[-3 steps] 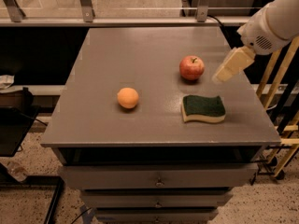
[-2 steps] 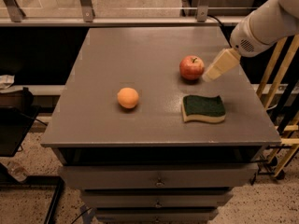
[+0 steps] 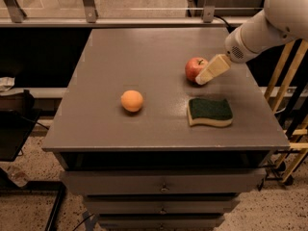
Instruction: Pick apple
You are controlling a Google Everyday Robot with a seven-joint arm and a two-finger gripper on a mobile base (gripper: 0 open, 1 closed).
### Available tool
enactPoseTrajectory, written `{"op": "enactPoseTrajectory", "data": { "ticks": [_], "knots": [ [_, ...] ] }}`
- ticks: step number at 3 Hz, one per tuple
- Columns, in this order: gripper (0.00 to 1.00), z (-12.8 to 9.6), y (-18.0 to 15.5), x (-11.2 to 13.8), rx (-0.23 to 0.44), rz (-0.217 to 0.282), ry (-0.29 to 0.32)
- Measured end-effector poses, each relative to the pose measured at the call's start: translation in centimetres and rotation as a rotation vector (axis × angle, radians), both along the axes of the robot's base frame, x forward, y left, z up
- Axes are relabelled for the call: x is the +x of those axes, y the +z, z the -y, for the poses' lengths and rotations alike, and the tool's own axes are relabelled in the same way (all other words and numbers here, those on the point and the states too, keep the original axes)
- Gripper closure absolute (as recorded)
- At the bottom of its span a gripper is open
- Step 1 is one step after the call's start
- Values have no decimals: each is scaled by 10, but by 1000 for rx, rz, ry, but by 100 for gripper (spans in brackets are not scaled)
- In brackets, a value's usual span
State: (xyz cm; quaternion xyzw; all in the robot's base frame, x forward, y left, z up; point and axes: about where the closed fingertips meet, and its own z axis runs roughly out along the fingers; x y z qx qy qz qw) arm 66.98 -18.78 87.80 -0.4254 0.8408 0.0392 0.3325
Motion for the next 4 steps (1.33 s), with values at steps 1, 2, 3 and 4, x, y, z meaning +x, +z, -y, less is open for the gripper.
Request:
{"op": "enactPoseTrajectory", "data": {
  "ticks": [1,2,3,4],
  "knots": [
    [0,-17,-6,7,26,-10,34],
    [18,-34,-5,9,39,-16,77],
    [41,-45,-12,6,52,-42,99],
    [65,-55,-18,2,61,-68,122]
  ]
}}
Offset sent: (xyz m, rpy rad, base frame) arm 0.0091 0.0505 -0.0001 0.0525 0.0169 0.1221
